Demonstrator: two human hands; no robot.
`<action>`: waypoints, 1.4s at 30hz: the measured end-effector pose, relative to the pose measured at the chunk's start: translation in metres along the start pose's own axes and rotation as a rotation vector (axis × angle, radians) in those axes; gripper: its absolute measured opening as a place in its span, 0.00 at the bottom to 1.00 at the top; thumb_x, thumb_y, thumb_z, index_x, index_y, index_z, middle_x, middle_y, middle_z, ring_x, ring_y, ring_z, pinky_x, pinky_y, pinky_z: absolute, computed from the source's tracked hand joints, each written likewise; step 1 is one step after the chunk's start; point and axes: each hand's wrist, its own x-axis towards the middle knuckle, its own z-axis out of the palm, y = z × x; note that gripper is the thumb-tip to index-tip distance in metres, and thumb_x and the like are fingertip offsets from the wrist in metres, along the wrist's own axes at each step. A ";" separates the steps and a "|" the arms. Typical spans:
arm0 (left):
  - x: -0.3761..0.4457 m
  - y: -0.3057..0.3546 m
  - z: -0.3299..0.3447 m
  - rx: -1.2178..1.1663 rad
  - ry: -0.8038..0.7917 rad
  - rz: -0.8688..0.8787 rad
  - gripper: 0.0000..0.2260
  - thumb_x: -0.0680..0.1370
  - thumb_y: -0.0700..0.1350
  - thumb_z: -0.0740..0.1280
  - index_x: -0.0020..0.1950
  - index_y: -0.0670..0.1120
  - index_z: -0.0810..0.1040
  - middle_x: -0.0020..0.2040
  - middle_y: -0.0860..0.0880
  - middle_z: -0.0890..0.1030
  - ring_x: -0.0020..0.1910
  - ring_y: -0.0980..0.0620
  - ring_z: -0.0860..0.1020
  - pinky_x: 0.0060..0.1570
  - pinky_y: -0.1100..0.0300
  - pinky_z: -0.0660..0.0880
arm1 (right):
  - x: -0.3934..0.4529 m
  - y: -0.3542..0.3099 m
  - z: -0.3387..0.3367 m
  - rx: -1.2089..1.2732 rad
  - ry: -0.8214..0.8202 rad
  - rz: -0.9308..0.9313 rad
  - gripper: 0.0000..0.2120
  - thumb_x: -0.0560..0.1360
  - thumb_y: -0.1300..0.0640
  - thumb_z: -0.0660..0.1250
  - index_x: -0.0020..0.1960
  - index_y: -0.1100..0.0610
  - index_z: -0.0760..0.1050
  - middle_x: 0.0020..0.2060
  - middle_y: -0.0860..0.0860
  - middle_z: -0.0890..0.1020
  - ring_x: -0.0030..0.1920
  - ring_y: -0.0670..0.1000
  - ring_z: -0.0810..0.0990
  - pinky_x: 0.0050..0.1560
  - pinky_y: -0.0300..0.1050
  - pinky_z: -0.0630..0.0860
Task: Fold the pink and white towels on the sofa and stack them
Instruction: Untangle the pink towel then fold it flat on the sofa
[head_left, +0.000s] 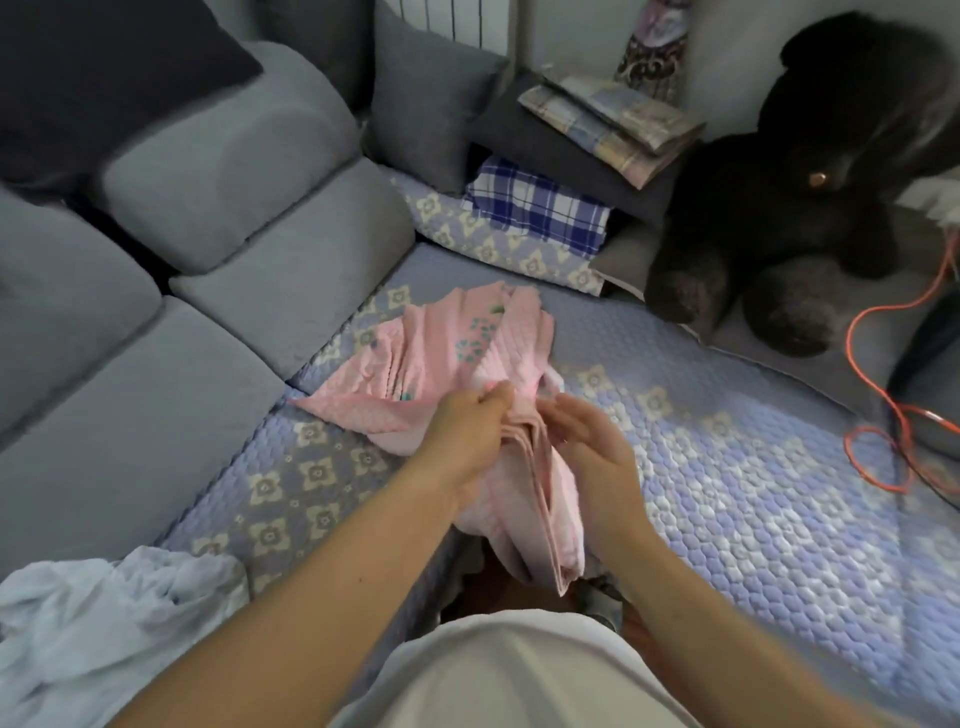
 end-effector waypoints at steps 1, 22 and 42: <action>0.002 0.009 0.004 -0.051 0.001 -0.020 0.14 0.77 0.51 0.69 0.46 0.40 0.84 0.42 0.44 0.86 0.43 0.45 0.84 0.59 0.44 0.79 | 0.000 0.011 -0.016 -0.092 0.118 0.022 0.26 0.73 0.78 0.56 0.59 0.53 0.77 0.57 0.53 0.84 0.62 0.53 0.80 0.66 0.51 0.75; -0.012 0.102 0.036 -0.093 -0.141 0.047 0.09 0.82 0.41 0.64 0.46 0.39 0.80 0.34 0.45 0.83 0.30 0.53 0.82 0.31 0.60 0.80 | 0.046 -0.042 0.023 -0.978 0.369 -0.616 0.17 0.75 0.49 0.62 0.60 0.57 0.75 0.47 0.52 0.80 0.46 0.56 0.77 0.42 0.52 0.75; -0.024 0.215 0.015 -0.289 -0.119 0.443 0.10 0.80 0.46 0.66 0.38 0.47 0.79 0.32 0.50 0.78 0.28 0.53 0.75 0.36 0.60 0.78 | 0.103 -0.021 -0.112 -0.782 0.554 0.303 0.10 0.70 0.64 0.61 0.36 0.56 0.80 0.37 0.58 0.82 0.43 0.62 0.81 0.42 0.48 0.77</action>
